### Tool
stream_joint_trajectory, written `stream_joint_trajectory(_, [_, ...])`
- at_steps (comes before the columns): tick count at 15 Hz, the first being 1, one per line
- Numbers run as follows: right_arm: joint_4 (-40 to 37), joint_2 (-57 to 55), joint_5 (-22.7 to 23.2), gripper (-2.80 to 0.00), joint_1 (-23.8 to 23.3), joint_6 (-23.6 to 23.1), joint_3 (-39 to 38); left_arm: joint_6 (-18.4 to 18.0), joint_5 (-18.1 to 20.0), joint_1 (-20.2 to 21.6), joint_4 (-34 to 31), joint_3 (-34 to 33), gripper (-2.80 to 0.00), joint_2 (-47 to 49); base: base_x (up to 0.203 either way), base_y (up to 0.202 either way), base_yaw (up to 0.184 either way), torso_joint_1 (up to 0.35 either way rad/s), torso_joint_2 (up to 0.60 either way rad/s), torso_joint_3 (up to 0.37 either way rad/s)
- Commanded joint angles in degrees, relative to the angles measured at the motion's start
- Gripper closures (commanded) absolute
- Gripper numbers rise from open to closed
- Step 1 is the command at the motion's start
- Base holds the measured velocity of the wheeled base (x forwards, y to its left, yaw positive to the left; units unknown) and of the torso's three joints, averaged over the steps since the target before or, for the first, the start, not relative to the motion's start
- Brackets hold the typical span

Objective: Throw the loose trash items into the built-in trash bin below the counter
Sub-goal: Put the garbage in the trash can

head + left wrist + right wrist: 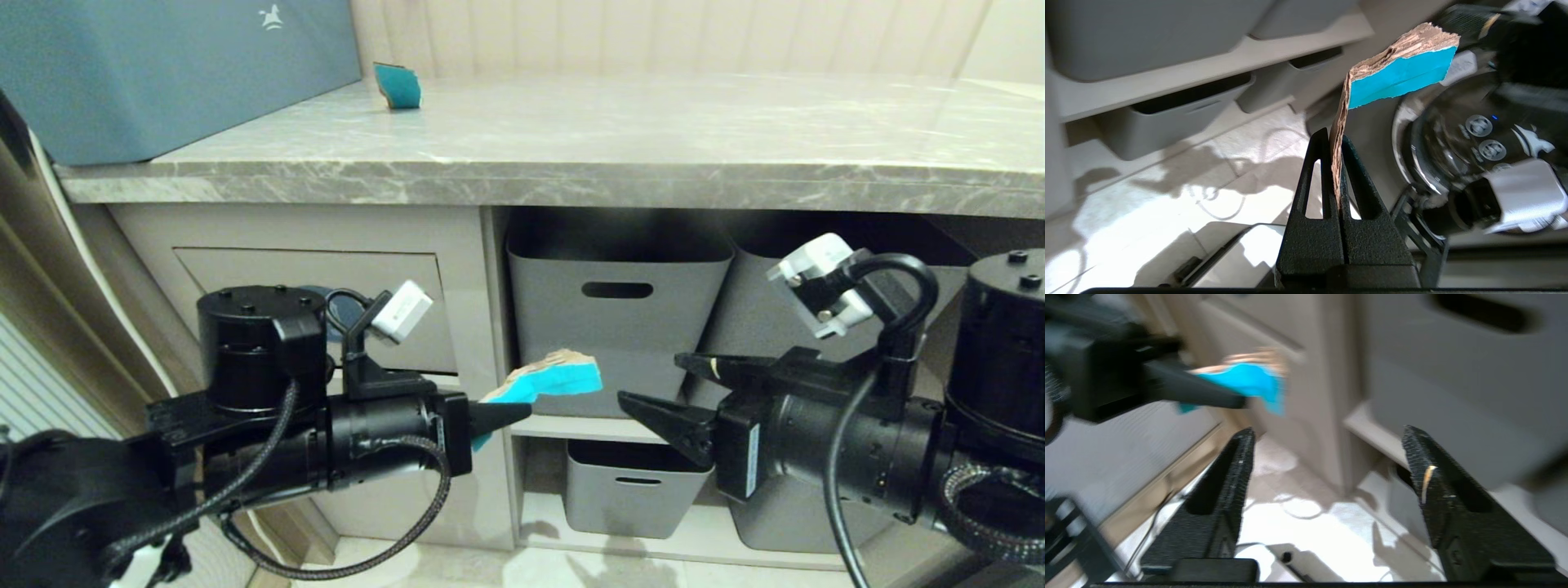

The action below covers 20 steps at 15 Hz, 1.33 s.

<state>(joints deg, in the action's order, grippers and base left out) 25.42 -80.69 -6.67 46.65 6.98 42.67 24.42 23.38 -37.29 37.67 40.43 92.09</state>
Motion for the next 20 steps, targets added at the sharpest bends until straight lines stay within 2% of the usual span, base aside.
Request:
stream_joint_trajectory(1, [-1.1, 4.3, -0.5, -2.8, -2.5, 0.8, -0.4, 0.2, -0.5, 0.4, 0.2, -0.9, 0.0, -2.1, 0.0, 0.0, 0.0, 0.0, 0.0, 0.0])
stream_joint_trajectory(2, [-2.3, 7.0, -0.7, 0.0, -5.1, 2.4, -1.0, 0.2, -1.0, 0.4, 0.1, -2.5, 0.0, -3.6, 0.0, 0.0, 0.0, 0.0, 0.0, 0.0])
stream_joint_trajectory(6, [-5.9, 18.5, -1.0, 0.0, -20.6, 5.8, -7.3, 0.0, -2.0, 0.5, 0.0, -9.5, 0.0, -8.6, 0.0, 0.0, 0.0, 0.0, 0.0, 0.0])
stream_joint_trajectory(7, [-8.6, 22.3, -1.5, 0.0, -25.5, 5.7, -9.6, -0.1, -2.0, 0.4, 0.0, -9.3, 0.0, -8.8, 0.0, 0.0, 0.0, 0.0, 0.0, 0.0])
stream_joint_trajectory(8, [-11.2, 26.8, -3.2, 0.0, -28.4, 5.5, -12.8, -0.2, -2.0, 0.4, 0.0, -8.7, 0.0, -8.8, 0.0, 0.0, 0.0, 0.0, 0.0, 0.0])
stream_joint_trajectory(9, [-13.2, 30.9, -6.3, 0.0, -30.4, 5.3, -17.0, -0.2, -2.0, 0.5, 0.0, -8.4, 0.0, -8.9, 0.0, 0.0, 0.0, 0.0, 0.0, 0.0])
stream_joint_trajectory(11, [-16.0, 39.7, -15.8, 0.0, -32.6, 4.7, -28.3, -0.1, -1.8, 0.5, 0.0, -8.5, 0.0, -10.0, 0.0, 0.0, 0.0, 0.0, 0.0, 0.0])
stream_joint_trajectory(12, [-16.9, 44.5, -19.2, 0.0, -33.2, 4.2, -34.0, -0.1, -1.4, 0.4, -0.1, -8.8, 0.0, -10.0, 0.0, 0.0, 0.0, 0.0, 0.0, 0.0])
stream_joint_trajectory(13, [-17.8, 48.8, -20.2, 0.0, -33.4, 3.2, -37.5, 0.0, -1.2, 0.5, -0.1, -8.5, 0.0, -9.8, 0.0, 0.0, 0.0, 0.0, 0.0, 0.0])
stream_joint_trajectory(14, [-19.6, 53.4, -18.5, 0.0, -33.6, 2.0, -39.2, -0.1, -0.9, 0.5, -0.1, -8.1, 0.0, -9.7, 0.0, 0.0, 0.0, 0.0, 0.0, 0.0])
stream_joint_trajectory(15, [-22.3, 57.4, -13.3, 0.0, -33.7, 0.8, -39.3, -0.1, -0.9, 0.5, -0.1, -7.5, 0.0, -9.7, 0.0, 0.0, 0.0, 0.0, 0.0, 0.0])
stream_joint_trajectory(17, [-28.9, 64.4, 3.1, 0.0, -33.9, -3.1, -39.4, -0.1, -0.4, 0.5, -0.2, -7.5, 0.0, -9.9, 0.0, 0.0, 0.0, 0.0, 0.0, 0.0])
stream_joint_trajectory(18, [-30.7, 65.1, 6.2, 0.0, -34.0, -4.7, -39.4, -0.1, -0.4, 0.6, -0.3, -7.8, 0.0, -10.5, 0.0, 0.0, 0.0, 0.0, 0.0, 0.0])
stream_joint_trajectory(19, [-31.7, 64.1, 5.8, 0.0, -34.7, -5.8, -39.4, -0.1, -0.5, 1.2, -0.7, -8.1, 0.0, -11.5, 0.0, 0.0, 0.0, 0.0, 0.0, 0.0])
stream_joint_trajectory(20, [-32.4, 62.7, 5.3, 0.0, -37.6, -6.8, -39.4, -0.2, -0.6, 2.3, -1.3, -8.3, 0.0, -12.1, 0.0, 0.0, 0.0, 0.0, 0.0, 0.0])
